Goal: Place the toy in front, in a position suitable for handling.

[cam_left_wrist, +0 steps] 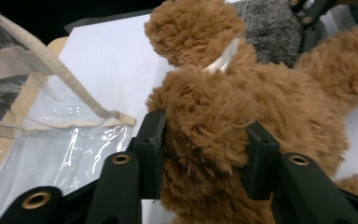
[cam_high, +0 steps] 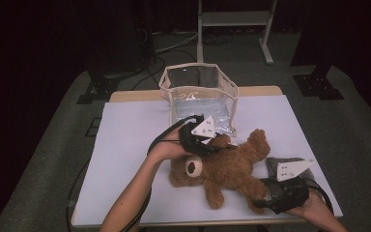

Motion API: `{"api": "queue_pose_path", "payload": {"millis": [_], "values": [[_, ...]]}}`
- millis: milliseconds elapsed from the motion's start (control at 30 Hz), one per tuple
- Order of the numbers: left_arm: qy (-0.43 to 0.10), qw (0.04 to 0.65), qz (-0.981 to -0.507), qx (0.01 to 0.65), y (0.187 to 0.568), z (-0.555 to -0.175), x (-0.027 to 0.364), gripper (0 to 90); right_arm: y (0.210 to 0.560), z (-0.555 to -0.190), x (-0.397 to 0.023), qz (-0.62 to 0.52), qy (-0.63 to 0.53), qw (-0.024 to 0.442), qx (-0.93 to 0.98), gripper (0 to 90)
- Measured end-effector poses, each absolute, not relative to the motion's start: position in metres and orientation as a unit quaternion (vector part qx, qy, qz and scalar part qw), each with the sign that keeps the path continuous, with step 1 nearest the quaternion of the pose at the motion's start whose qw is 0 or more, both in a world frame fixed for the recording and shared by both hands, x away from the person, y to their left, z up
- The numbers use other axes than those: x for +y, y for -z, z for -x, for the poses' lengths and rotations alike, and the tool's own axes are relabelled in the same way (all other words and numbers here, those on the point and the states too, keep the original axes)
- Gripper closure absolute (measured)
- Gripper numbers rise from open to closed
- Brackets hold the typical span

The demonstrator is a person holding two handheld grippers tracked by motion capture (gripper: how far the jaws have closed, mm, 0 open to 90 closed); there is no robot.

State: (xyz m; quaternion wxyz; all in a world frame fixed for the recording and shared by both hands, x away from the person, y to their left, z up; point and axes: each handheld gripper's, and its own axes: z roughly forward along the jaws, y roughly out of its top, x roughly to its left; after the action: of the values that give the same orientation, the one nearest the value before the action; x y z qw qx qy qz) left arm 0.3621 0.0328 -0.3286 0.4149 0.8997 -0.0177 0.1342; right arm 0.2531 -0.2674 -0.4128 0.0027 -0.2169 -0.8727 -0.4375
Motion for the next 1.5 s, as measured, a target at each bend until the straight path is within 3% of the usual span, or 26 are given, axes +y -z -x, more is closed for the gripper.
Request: {"api": "queue_pose_path", "payload": {"millis": [567,767,833,967,1167,1333,1500], "values": [[-0.135,0.411,-0.901,-0.016,0.355,-0.332,0.107,39.5,0.404,-0.264,-0.291,0.253,0.456,-0.048,-0.852,27.1],[-0.142,0.409,-0.902,0.007,0.372,-0.329,0.135,36.2,0.410,-0.281,-0.280,0.255,0.458,-0.033,-0.851,26.7],[-0.152,0.404,-0.902,0.018,0.378,-0.331,0.144,31.4,0.412,-0.286,-0.274,0.250,0.451,-0.030,-0.856,25.9],[-0.134,0.412,-0.900,0.041,0.393,-0.336,0.152,27.5,0.415,-0.296,-0.265,0.239,0.441,-0.026,-0.865,24.6],[-0.117,0.418,-0.899,0.060,0.407,-0.340,0.142,31.0,0.425,-0.306,-0.248,0.231,0.427,-0.023,-0.874,22.8],[-0.104,0.418,-0.900,0.067,0.402,-0.334,0.146,38.5,0.425,-0.311,-0.242,0.228,0.438,-0.017,-0.870,30.0],[-0.102,0.419,-0.899,0.071,0.399,-0.322,0.150,38.6,0.422,-0.313,-0.233,0.222,0.444,-0.001,-0.868,32.6]]}}
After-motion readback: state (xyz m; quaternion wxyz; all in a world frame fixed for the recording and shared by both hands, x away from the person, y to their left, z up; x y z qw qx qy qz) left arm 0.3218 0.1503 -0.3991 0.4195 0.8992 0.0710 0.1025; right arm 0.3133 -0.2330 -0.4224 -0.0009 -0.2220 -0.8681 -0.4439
